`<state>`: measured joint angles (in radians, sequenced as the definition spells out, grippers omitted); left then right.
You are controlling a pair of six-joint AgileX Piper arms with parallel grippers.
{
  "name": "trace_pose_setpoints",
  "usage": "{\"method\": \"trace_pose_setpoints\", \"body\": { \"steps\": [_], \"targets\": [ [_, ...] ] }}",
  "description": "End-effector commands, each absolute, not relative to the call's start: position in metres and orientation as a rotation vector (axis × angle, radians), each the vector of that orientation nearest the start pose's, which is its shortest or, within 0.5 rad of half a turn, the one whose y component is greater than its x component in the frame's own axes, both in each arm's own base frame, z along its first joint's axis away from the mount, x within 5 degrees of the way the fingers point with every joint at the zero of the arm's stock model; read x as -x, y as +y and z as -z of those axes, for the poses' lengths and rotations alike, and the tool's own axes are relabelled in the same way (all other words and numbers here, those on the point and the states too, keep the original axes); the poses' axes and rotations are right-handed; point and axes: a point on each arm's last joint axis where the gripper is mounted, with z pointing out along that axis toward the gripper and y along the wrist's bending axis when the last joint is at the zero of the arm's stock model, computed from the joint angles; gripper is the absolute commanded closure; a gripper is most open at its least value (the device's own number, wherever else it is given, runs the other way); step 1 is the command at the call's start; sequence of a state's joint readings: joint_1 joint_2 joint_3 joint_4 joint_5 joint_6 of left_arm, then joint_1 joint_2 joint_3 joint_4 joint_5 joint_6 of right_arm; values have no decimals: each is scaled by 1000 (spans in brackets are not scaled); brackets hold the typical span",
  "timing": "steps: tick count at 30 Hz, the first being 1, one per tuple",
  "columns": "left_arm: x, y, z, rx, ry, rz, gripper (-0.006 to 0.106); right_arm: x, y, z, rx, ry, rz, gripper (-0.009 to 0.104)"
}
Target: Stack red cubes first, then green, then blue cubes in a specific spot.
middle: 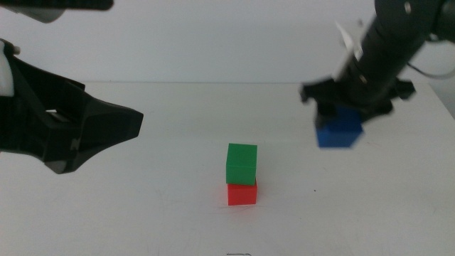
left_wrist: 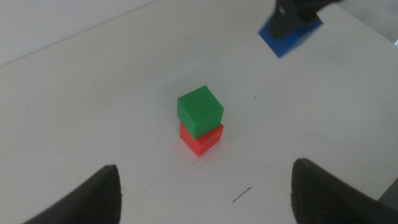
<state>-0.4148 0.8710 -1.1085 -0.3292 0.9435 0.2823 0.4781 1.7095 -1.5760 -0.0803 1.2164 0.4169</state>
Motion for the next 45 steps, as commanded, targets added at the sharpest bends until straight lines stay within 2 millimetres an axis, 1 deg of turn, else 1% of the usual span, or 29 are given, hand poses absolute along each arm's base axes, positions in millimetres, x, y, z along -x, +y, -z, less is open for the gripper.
{"method": "trace_pose_setpoints", "body": {
  "steps": [1, 3, 8, 11, 13, 16, 21, 26, 42, 45],
  "targets": [
    [-127, -83, -430, -641, 1976, 508, 7, -310, 166, -354, 72, 2795, -125, 96],
    [-127, -83, -430, -641, 1976, 508, 7, -311, 183, -354, 80, 2799, -174, 96],
    [-127, -83, -430, -641, 1977, 508, 7, -315, 225, -344, 141, 2807, -211, 96],
    [-128, -83, -430, -642, 1979, 508, 7, -316, 243, -340, 168, 2812, -241, 96],
    [-129, -84, -430, -642, 1981, 508, 7, -319, 251, -334, 164, 2821, -240, 96],
    [-129, -84, -429, -642, 1982, 508, 7, -322, 257, -328, 137, 2833, -237, 96],
    [-129, -84, -429, -642, 1984, 508, 7, -322, 266, -325, 140, 2829, -238, 96],
    [-129, -84, -429, -642, 1984, 508, 7, -327, 271, -324, 121, 2822, -245, 96],
    [-129, -84, -429, -642, 1984, 508, 7, -332, 274, -315, 138, 2828, -214, 96],
    [-129, -84, -429, -642, 1984, 508, 7, -332, 274, -315, 139, 2824, -214, 93]
  ]
}}
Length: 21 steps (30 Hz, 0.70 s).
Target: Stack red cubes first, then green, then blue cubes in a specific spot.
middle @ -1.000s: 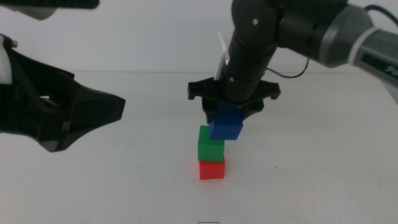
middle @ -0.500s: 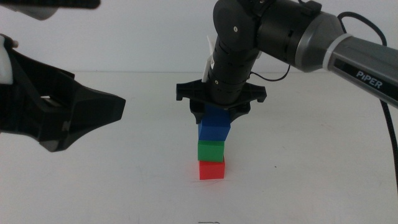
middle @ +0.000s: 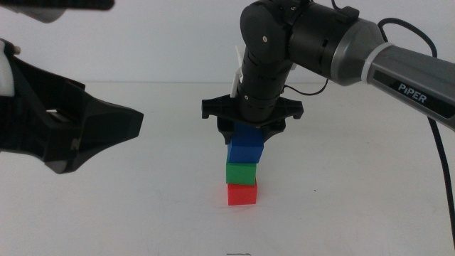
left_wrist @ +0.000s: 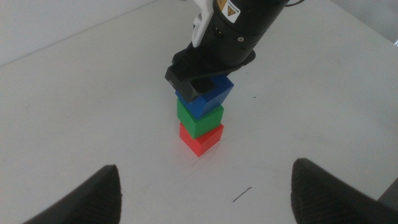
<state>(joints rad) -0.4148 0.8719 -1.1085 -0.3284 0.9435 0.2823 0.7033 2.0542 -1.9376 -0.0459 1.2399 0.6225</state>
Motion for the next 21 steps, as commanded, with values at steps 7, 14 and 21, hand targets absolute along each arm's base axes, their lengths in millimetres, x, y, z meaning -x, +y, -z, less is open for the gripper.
{"method": "trace_pose_setpoints", "body": {
  "steps": [7, 14, 21],
  "targets": [
    [-129, -84, -429, -642, 1984, 508, 7, -335, 279, -317, 141, 2780, -283, 21],
    [-129, -84, -429, -642, 1984, 508, 7, -329, 271, -338, 134, 2741, -329, 8],
    [-129, -84, -429, -642, 1984, 508, 7, -306, 218, -409, 192, 2570, -326, 8]
  ]
}}
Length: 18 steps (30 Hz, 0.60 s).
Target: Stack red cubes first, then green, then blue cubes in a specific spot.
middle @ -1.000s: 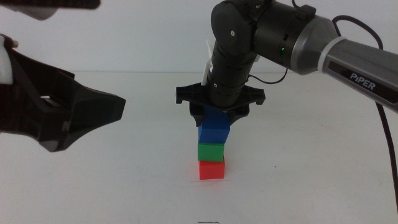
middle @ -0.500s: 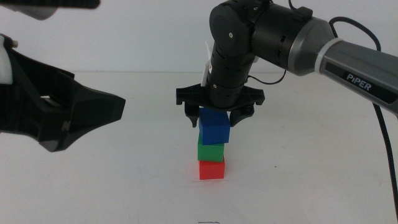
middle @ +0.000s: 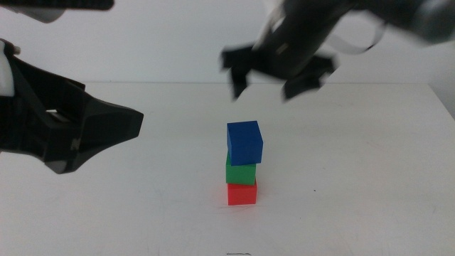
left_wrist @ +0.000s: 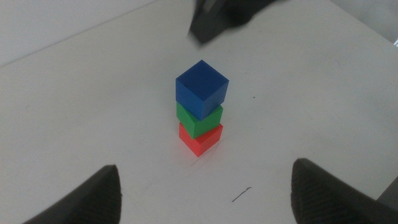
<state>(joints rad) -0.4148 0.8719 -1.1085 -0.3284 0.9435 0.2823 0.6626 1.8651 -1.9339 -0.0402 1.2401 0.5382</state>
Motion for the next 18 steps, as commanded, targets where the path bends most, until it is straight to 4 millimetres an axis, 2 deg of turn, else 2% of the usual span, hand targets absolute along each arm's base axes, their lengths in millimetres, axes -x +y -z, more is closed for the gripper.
{"method": "trace_pose_setpoints", "body": {
  "steps": [1, 5, 6, 9, 14, 18],
  "targets": [
    [-129, -84, -429, -642, 1984, 508, 7, -304, 209, -414, 187, 2551, -317, 8],
    [-129, -84, -429, -642, 1984, 508, 7, -289, 162, -435, 108, 2436, -339, 8],
    [-129, -84, -429, -642, 1984, 508, 7, -283, 150, -434, 90, 2404, -349, 8],
    [-129, -84, -429, -642, 1984, 508, 7, -262, 110, -444, 46, 2228, -379, 8],
    [-129, -84, -429, -642, 1984, 508, 7, -233, 57, -422, 17, 2067, -275, 8],
    [-129, -84, -429, -642, 1984, 508, 7, -215, 30, -399, 24, 2059, -163, 8]
  ]
}}
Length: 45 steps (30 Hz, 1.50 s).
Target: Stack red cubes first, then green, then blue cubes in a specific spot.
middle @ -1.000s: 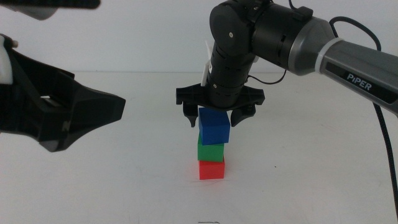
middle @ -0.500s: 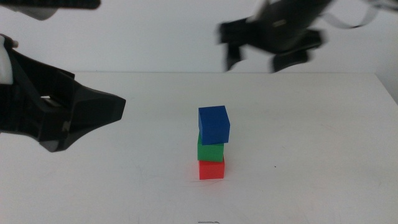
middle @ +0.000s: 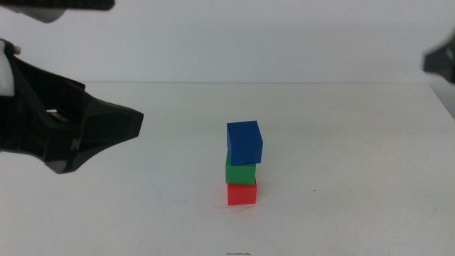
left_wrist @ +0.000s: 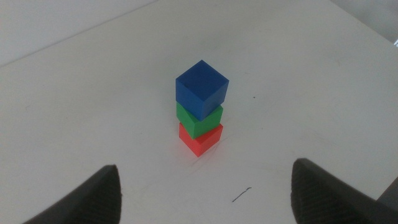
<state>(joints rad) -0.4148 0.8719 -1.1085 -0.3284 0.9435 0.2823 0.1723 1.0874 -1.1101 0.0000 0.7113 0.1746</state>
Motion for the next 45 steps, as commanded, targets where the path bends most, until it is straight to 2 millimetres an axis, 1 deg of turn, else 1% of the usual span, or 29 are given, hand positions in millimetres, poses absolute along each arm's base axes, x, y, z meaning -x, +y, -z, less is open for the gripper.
{"method": "trace_pose_setpoints", "body": {
  "steps": [1, 3, 11, 13, 16, 20, 25, 28, 31, 34, 42, 44, 45],
  "targets": [
    [-129, -84, -429, -642, 1984, 508, 7, -212, 27, -397, 25, 2061, -147, 8],
    [-129, -84, -429, -642, 1984, 508, 7, -210, 24, -394, 28, 2067, -130, 8],
    [-129, -84, -429, -642, 1984, 508, 7, -211, 25, -393, 24, 2067, -136, 8],
    [-130, -79, -429, -654, 1977, 432, 7, -211, 25, -393, 24, 2067, -136, 8],
    [-123, -69, -432, -629, 1915, 343, 7, -211, 25, -393, 24, 2068, -135, 8],
    [-115, -48, -421, -470, 1820, 257, 7, -211, 25, -393, 24, 2068, -135, 8],
    [-109, -16, -397, -262, 1715, 14, 7, -211, 24, -393, 32, 2068, -118, 8],
    [-104, -5, -380, -163, 1700, -54, 7, -211, 24, -393, 32, 2068, -118, 8],
    [-100, -2, -368, -119, 1713, -71, 7, -211, 24, -393, 32, 2068, -118, 8],
    [-96, -1, -362, -133, 1719, -96, 7, -211, 24, -393, 32, 2068, -118, 8],
    [-95, 0, -360, -144, 1718, -119, 7, -211, 24, -393, 33, 2067, -114, 8],
    [-95, 0, -360, -144, 1719, -118, 7, -208, 29, -395, 69, 2059, -119, 8],
    [-95, 0, -359, -143, 1722, -119, 7, -208, 28, -396, 84, 2054, -91, 8]
  ]
}}
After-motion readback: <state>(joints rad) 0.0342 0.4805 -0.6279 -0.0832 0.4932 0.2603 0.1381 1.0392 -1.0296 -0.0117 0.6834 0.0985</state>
